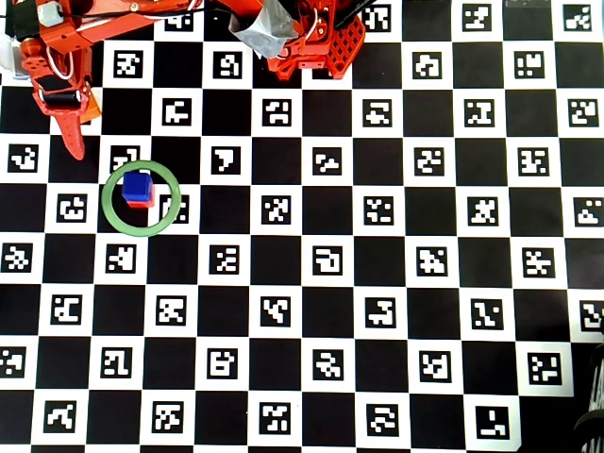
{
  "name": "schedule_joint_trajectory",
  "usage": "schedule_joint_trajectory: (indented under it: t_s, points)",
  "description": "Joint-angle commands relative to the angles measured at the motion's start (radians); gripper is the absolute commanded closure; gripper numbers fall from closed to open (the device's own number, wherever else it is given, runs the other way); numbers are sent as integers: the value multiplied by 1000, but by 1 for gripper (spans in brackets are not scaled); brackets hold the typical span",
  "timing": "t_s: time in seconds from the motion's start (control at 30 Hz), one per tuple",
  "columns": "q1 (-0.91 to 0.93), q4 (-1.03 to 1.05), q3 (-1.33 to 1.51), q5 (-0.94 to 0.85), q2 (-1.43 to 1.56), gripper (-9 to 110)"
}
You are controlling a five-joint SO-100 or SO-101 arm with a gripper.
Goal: Grab the red cube then put it in the green circle then put the blue cube on top and finally the orange cube on top
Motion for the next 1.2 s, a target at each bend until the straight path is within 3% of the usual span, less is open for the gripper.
schedule_joint_trajectory:
  t_s: [0.0, 0.53, 1.17]
  points:
    - [-15, 9, -83, -35, 67, 48]
    - [-20, 46, -112, -252, 72, 47]
    - [-34, 54, -115, -313, 81, 47]
